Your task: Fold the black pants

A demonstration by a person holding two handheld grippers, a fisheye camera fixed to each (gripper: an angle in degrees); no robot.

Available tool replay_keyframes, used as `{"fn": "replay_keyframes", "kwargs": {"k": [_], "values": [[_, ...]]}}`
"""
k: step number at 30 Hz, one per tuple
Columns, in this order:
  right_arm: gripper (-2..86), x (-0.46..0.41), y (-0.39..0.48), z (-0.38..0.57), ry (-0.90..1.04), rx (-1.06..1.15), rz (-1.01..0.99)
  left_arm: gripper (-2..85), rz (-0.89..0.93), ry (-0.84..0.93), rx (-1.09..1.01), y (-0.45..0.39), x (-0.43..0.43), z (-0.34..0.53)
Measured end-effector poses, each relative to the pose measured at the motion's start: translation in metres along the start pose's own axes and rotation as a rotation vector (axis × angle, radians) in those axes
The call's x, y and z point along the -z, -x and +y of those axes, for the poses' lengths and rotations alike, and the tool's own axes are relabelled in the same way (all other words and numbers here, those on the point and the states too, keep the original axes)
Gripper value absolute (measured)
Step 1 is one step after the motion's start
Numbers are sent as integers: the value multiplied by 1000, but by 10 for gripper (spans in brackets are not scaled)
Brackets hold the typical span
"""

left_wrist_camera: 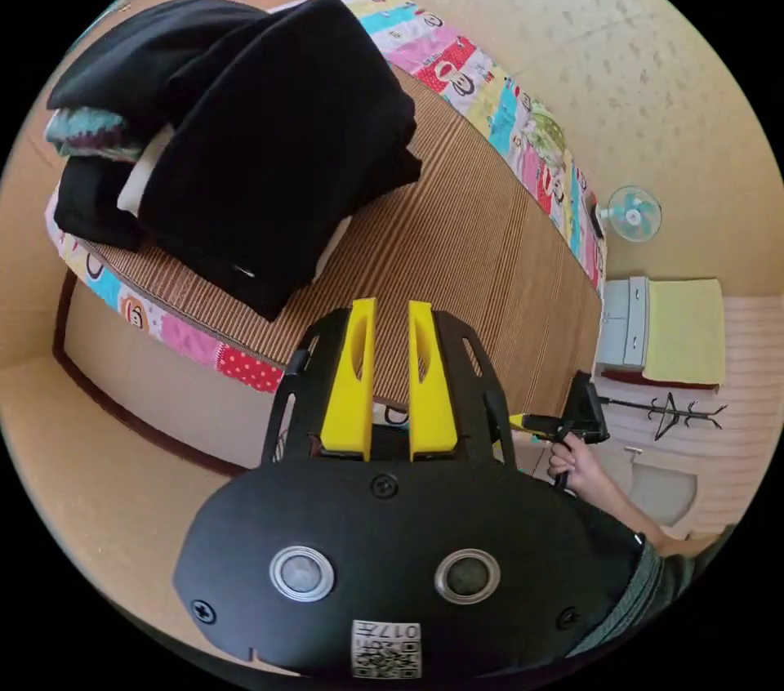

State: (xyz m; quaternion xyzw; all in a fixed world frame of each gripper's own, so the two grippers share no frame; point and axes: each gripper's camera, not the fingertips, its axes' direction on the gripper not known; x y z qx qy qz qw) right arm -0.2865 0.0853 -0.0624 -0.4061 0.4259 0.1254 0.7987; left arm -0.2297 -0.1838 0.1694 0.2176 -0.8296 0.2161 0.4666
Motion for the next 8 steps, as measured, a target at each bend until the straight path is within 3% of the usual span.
{"fn": "replay_keyframes", "kwargs": {"k": [2,8], "values": [[11,51,-50,39,-180,-154,-77,50,-15,144,-227,-51,-53,9],[5,154,-169,199,-753,-512,-361,-4,27,235,-772,-182,-130,38]]}}
